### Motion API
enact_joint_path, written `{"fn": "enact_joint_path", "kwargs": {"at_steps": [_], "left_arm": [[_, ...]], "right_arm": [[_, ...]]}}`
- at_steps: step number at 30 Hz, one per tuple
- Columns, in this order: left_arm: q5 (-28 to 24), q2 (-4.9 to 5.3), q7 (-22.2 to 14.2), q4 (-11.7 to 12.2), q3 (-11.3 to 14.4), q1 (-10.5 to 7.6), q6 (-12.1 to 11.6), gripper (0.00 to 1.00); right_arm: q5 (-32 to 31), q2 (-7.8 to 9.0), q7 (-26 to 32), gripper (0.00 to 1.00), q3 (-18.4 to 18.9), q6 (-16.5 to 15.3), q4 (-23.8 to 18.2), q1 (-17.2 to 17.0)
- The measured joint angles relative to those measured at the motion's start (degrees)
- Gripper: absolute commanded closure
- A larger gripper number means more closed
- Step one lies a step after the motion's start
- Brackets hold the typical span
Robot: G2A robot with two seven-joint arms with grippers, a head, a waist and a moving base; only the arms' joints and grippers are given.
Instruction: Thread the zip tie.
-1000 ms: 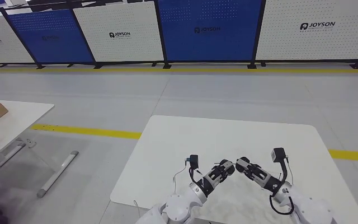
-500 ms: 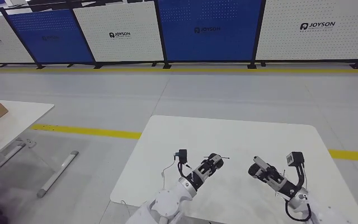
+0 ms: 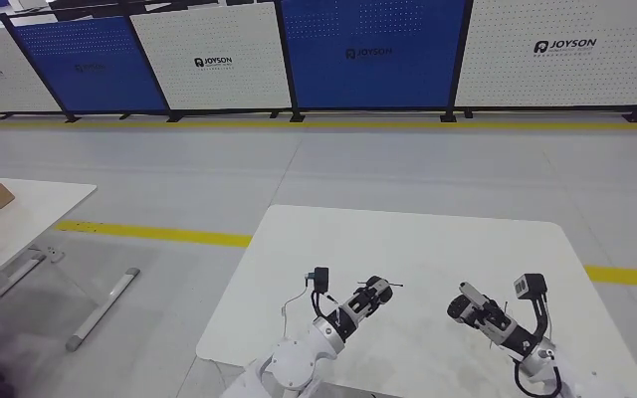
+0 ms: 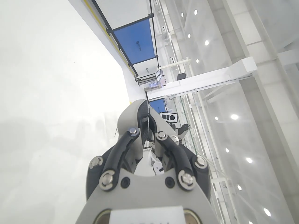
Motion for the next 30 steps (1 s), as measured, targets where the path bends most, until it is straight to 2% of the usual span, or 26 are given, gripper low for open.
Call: {"fn": "enact_joint_path", "kwargs": {"at_steps": [3, 5, 7, 10, 21, 24, 30], "left_arm": [[0.73, 0.06, -0.58, 0.37, 0.18, -0.09, 0.45, 1.0], [-0.37, 0.28, -3.2, 0.35, -0.34, -0.18, 1.54, 1.0], [-1.55, 0.74, -7.83, 0.19, -1.36, -0.18, 3.46, 1.0], [-3.19, 1.43, -14.72, -0.45, -3.44, -0.11, 6.23, 1.0], [-3.2, 1.41, -13.67, -0.7, -3.41, -0.13, 5.79, 1.0], [-5.17, 1.35, -13.23, -2.25, -3.46, -0.07, 5.05, 1.0], [-8.24, 1.84, -15.21, -7.49, -5.38, 1.49, 4.69, 1.0]], "right_arm": [[-0.35, 0.25, 3.92, 0.0, 0.53, -1.46, 0.35, -0.29], [1.17, 0.61, 8.43, 0.0, 2.09, -3.48, 1.84, -0.48], [1.01, 0.99, 12.21, 0.0, 3.8, -3.96, 2.85, -0.57], [-0.94, 1.2, 13.52, 0.0, 5.1, -3.82, 3.17, -0.71], [-0.88, 1.19, 13.36, 0.0, 5.04, -3.81, 3.13, -0.71], [-0.88, 1.19, 13.36, 0.0, 5.04, -3.82, 3.13, -0.71], [-0.88, 1.19, 13.36, 0.0, 5.04, -3.82, 3.13, -0.71]]}}
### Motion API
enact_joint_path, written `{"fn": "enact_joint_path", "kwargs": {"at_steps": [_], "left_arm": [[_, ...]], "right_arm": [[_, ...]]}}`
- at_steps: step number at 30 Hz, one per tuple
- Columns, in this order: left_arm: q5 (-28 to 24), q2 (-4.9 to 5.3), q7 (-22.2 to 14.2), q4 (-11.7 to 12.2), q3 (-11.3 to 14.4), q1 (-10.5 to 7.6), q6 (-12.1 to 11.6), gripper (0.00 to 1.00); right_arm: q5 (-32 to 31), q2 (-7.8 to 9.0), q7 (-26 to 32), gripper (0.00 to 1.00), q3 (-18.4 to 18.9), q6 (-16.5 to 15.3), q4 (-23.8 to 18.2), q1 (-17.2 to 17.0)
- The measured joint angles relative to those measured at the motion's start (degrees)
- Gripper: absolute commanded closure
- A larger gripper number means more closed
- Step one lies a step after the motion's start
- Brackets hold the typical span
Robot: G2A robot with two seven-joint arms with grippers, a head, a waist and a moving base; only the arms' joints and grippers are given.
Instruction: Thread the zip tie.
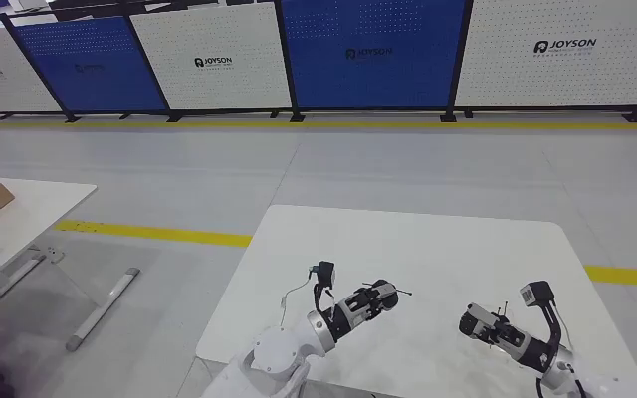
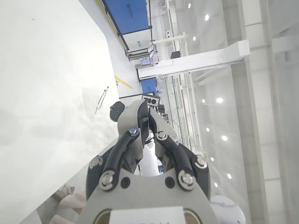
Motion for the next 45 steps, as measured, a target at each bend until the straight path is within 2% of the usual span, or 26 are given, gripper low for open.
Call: {"fn": "enact_joint_path", "kwargs": {"at_steps": [2, 10, 13, 15, 20, 25, 29, 34, 38, 42, 45], "left_arm": [[0.25, 0.08, -0.07, -0.81, -0.12, 0.37, 0.09, 1.0], [0.37, 0.07, 0.09, -0.71, -0.08, 0.3, -0.02, 1.0], [1.69, -0.06, 1.81, -1.27, 0.88, 0.47, -2.73, 1.0], [0.03, -0.12, 2.24, -2.97, 0.93, 0.88, -5.11, 1.0], [-5.56, 0.05, 1.49, -9.54, -0.78, 2.85, -10.53, 1.0], [-9.64, 0.52, -1.06, -15.76, -2.87, 5.45, -12.4, 1.0], [-12.08, 0.87, -3.06, -17.74, -4.14, 6.76, -11.48, 1.0], [-10.97, 0.99, -2.99, -17.04, -3.82, 6.7, -11.28, 1.0], [-9.08, 1.07, -2.1, -15.21, -3.53, 5.78, -9.13, 1.0], [-6.76, 1.19, -1.79, -12.21, -3.0, 4.94, -6.51, 1.0], [-6.0, 1.19, -1.34, -8.84, -2.35, 4.04, -5.12, 1.0]], "right_arm": [[0.0, 0.0, 0.0, 0.0, 0.0, 0.0, 0.0, 0.0], [0.0, 0.0, 0.0, 0.0, 0.0, 0.0, 0.0, 0.0], [0.0, 0.0, 0.0, 0.0, 0.0, 0.0, 0.0, 0.0], [0.0, 0.0, 0.0, 0.0, 0.0, 0.0, 0.0, 0.0], [0.0, 0.0, 0.0, 0.0, 0.0, 0.0, 0.0, 0.0], [0.0, 0.0, 0.0, 0.0, 0.0, 0.0, 0.0, 0.0], [0.0, 0.0, 0.0, 0.0, 0.0, 0.0, 0.0, 0.0], [0.0, 0.0, 0.0, 0.0, 0.0, 0.0, 0.0, 0.0], [0.0, 0.0, 0.0, 0.0, 0.0, 0.0, 0.0, 0.0], [0.0, 0.0, 0.0, 0.0, 0.0, 0.0, 0.0, 0.0], [0.0, 0.0, 0.0, 0.0, 0.0, 0.0, 0.0, 0.0]]}}
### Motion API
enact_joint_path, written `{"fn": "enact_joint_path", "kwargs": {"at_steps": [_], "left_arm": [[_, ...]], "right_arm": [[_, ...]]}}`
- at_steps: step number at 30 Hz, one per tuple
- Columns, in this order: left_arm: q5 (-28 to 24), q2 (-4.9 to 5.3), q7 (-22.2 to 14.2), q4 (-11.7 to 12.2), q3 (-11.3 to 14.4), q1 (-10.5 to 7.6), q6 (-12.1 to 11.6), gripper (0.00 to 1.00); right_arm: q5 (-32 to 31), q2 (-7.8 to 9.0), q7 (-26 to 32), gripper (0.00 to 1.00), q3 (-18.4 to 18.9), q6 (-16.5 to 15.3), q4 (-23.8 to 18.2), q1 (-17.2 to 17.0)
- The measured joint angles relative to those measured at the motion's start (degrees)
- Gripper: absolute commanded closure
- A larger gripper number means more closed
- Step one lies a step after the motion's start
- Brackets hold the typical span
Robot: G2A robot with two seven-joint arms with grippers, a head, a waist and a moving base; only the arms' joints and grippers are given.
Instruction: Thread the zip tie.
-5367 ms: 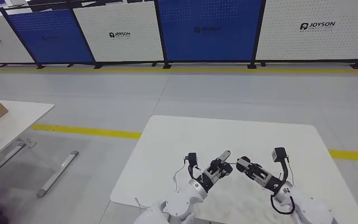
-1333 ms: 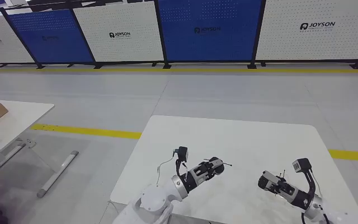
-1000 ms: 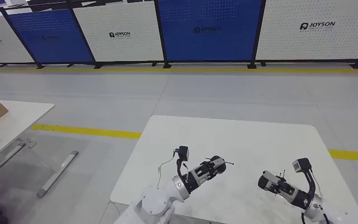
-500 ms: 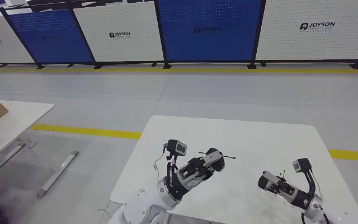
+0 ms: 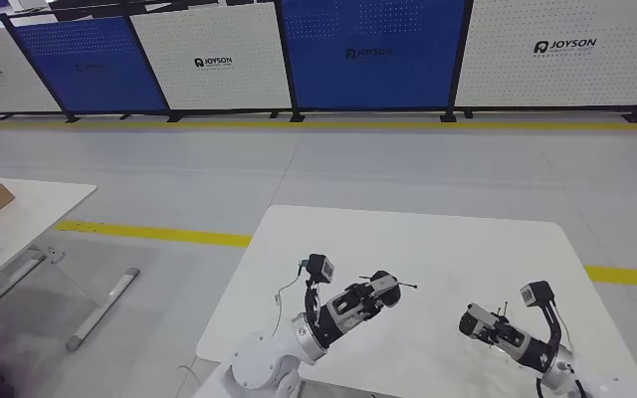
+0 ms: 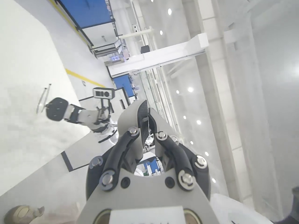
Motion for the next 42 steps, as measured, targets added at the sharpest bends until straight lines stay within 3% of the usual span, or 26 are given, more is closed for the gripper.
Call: {"fn": "enact_joint_path", "kwargs": {"at_steps": [5, 10, 13, 16, 27, 30, 33, 40, 42], "left_arm": [[1.61, -0.28, 1.93, 6.85, 1.94, -2.13, 0.38, 1.0], [4.2, -0.7, 4.72, 13.8, 4.16, -4.47, -1.04, 1.0], [4.34, -1.01, 6.38, 16.49, 5.2, -5.49, -2.57, 1.0], [1.86, -1.19, 6.5, 16.91, 5.62, -5.74, -3.59, 1.0], [1.45, -1.3, 6.64, 17.05, 5.97, -5.93, -3.47, 1.0], [0.48, -1.36, 7.14, 15.63, 5.75, -5.85, -6.0, 1.0], [-0.65, -1.23, 7.54, 11.79, 4.63, -4.57, -9.19, 1.0], [-0.32, -0.42, 6.56, 0.1, 1.17, 0.78, -13.36, 1.0], [-0.3, -0.24, 6.06, -2.15, 0.6, 2.24, -14.13, 1.0]], "right_arm": [[0.0, 0.0, 0.0, 0.0, 0.0, 0.0, 0.0, 0.0], [0.0, 0.0, 0.0, 0.0, 0.0, 0.0, 0.0, 0.0], [0.0, 0.0, 0.0, 0.0, 0.0, 0.0, 0.0, 0.0], [0.0, 0.0, 0.0, 0.0, 0.0, 0.0, 0.0, 0.0], [0.0, 0.0, 0.0, 0.0, 0.0, 0.0, 0.0, 0.0], [0.0, 0.0, 0.0, 0.0, 0.0, 0.0, 0.0, 0.0], [0.0, 0.0, 0.0, 0.0, 0.0, 0.0, 0.0, 0.0], [0.0, 0.0, 0.0, 0.0, 0.0, 0.0, 0.0, 0.0], [0.0, 0.0, 0.0, 0.0, 0.0, 0.0, 0.0, 0.0]]}}
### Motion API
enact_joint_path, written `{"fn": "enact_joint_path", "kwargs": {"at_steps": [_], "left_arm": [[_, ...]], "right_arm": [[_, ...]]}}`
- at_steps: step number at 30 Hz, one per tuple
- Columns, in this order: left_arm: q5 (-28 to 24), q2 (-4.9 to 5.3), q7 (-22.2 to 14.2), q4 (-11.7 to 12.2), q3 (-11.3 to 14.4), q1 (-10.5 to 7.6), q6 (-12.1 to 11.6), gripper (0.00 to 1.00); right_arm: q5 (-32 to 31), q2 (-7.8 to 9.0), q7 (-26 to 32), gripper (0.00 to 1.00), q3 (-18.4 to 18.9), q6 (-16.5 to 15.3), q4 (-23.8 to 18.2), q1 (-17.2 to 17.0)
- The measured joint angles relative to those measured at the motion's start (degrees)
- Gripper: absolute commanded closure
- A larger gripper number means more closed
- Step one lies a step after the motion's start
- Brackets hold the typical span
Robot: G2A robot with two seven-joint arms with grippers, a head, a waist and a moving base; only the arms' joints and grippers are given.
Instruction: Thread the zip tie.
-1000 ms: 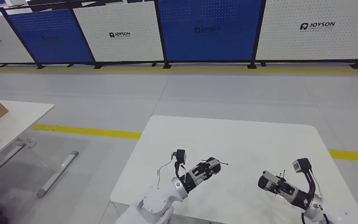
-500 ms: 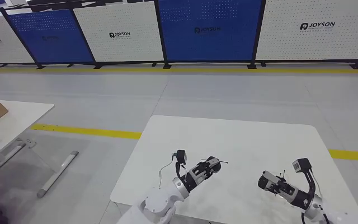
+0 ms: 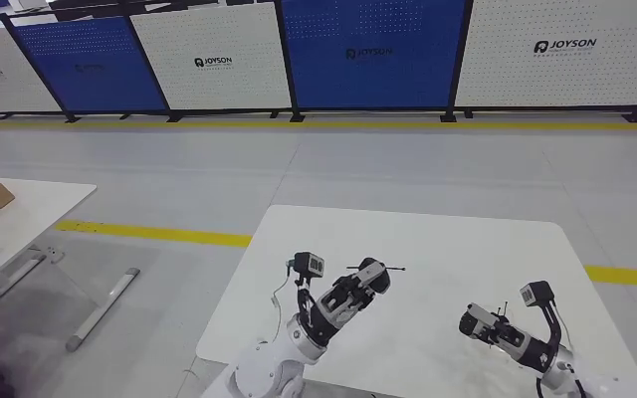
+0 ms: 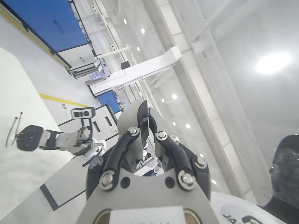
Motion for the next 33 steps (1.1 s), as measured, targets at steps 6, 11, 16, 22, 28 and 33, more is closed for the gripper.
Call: {"fn": "enact_joint_path", "kwargs": {"at_steps": [6, 11, 16, 22, 28, 33], "left_arm": [[-0.39, 0.44, -1.69, -2.76, -1.72, 2.96, -0.45, 1.0], [2.93, 0.45, -0.53, 1.03, -1.09, 1.87, 2.49, 1.0], [4.63, 0.08, 1.51, 8.08, 1.05, -1.17, 6.16, 1.0], [4.71, -0.44, 2.18, 17.28, 3.54, -4.98, 8.65, 1.0], [4.98, -0.88, 1.6, 23.74, 5.73, -8.03, 11.14, 1.0], [2.42, -0.92, 0.01, 23.68, 5.9, -8.27, 12.33, 1.0]], "right_arm": [[0.0, 0.0, 0.0, 0.0, 0.0, 0.0, 0.0, 0.0], [0.0, 0.0, 0.0, 0.0, 0.0, 0.0, 0.0, 0.0], [0.0, 0.0, 0.0, 0.0, 0.0, 0.0, 0.0, 0.0], [0.0, 0.0, 0.0, 0.0, 0.0, 0.0, 0.0, 0.0], [0.0, 0.0, 0.0, 0.0, 0.0, 0.0, 0.0, 0.0], [0.0, 0.0, 0.0, 0.0, 0.0, 0.0, 0.0, 0.0]]}}
